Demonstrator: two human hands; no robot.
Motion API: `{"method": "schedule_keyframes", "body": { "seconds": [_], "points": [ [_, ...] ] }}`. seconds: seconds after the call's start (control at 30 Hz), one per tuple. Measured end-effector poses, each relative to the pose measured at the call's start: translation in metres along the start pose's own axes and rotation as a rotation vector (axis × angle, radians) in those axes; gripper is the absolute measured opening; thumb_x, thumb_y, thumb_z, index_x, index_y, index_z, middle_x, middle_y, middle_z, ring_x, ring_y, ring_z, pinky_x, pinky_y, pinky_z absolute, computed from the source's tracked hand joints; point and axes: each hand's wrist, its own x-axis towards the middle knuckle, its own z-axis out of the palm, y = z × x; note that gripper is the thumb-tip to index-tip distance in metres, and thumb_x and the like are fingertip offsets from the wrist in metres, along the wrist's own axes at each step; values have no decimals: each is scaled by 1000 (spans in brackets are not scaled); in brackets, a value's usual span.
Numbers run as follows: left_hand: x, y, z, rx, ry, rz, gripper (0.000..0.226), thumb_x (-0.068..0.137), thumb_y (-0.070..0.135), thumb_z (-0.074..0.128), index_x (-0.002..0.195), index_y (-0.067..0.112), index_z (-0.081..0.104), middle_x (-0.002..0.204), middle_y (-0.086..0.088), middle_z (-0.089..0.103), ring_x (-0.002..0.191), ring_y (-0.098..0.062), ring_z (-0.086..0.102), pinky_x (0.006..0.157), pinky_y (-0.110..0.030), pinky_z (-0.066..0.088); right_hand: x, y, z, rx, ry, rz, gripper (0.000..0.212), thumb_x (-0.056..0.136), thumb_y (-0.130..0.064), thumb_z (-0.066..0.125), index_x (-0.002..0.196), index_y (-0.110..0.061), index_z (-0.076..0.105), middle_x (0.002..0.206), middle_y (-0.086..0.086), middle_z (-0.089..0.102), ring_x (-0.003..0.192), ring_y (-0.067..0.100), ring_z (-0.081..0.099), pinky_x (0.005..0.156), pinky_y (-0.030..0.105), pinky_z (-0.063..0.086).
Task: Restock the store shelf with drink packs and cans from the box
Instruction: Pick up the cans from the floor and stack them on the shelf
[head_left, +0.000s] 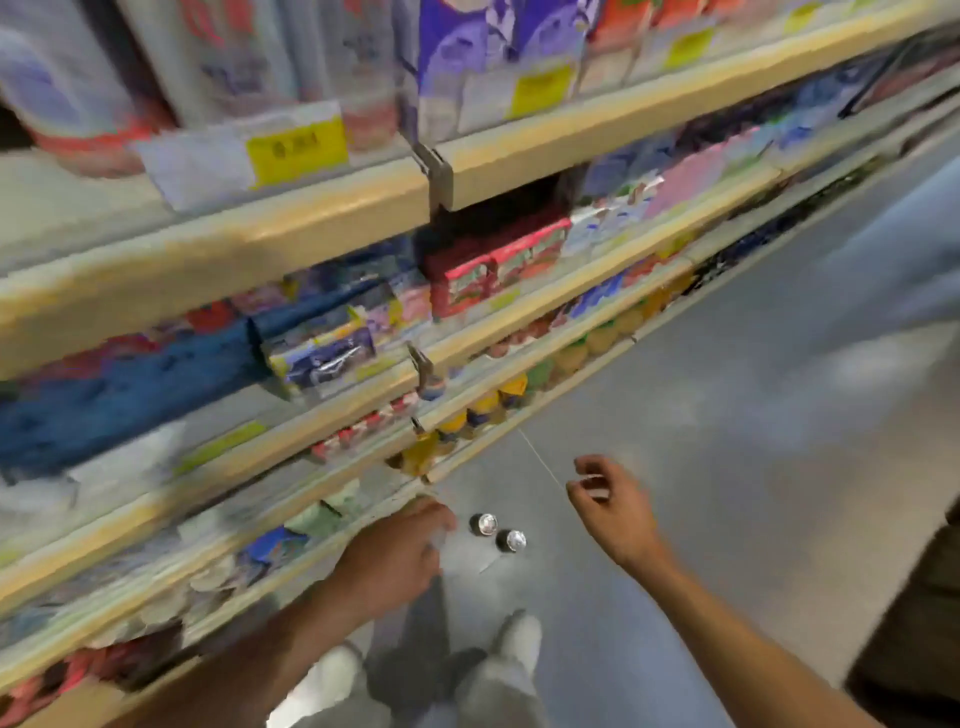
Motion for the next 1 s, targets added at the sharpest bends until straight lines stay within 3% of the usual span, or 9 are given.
{"method": "schedule_keyframes", "body": {
  "seconds": [0.07,0.13,0.27,0.47,0.6,0.7,0.87,1.0],
  "points": [
    [36,-14,42,40,-82,-46,38,85,18,51,116,39,53,128,20,47,90,-14,62,73,-30,47,21,51,13,-36,-36,51,28,86,-21,72,113,-22,63,115,-2,68,93,9,68,80,24,58],
    [70,-30,78,72,-135,-82,37,86,19,49,118,38,52,128,15,48,95,-19,62,78,-33,49,40,92,29,-70,-73,85,35,87,-22,71,120,-18,62,119,-1,66,101,16,66,90,38,56],
    [136,-73,163,108,-200,-134,35,90,24,54,122,37,52,129,11,50,102,-19,63,86,-35,52,80,184,79,-150,-158,152,43,88,-23,70,129,-17,59,128,3,62,111,21,63,98,39,51],
    [225,-150,298,241,-253,-145,42,91,23,55,131,34,45,133,9,47,105,-22,63,79,-32,47,135,330,180,-338,-323,202,58,88,-26,70,141,-20,48,143,8,52,123,28,56,101,35,46],
    [269,-195,374,346,-299,-147,53,91,25,60,140,28,39,142,4,41,106,-25,66,82,-39,55,152,414,243,-411,-444,254,74,87,-28,69,152,-18,35,152,10,41,130,30,52,103,37,45],
    [296,-214,411,391,-293,-186,63,92,22,58,149,26,29,152,3,30,104,-28,66,84,-42,55,162,454,277,-433,-471,279,82,86,-27,71,154,-20,27,156,9,36,127,32,54,102,38,48],
    [338,-238,461,264,-262,-230,77,91,12,59,152,33,18,161,4,16,96,-31,68,82,-39,55,189,502,331,-473,-424,215,96,85,-25,74,159,-27,13,167,5,11,123,33,58,98,39,54],
    [357,-255,487,189,-213,-204,79,91,17,58,156,32,15,162,7,15,102,-28,66,85,-39,56,204,518,357,-492,-385,174,90,85,-26,73,157,-25,19,164,6,23,124,33,57,95,42,56]
  ]
}}
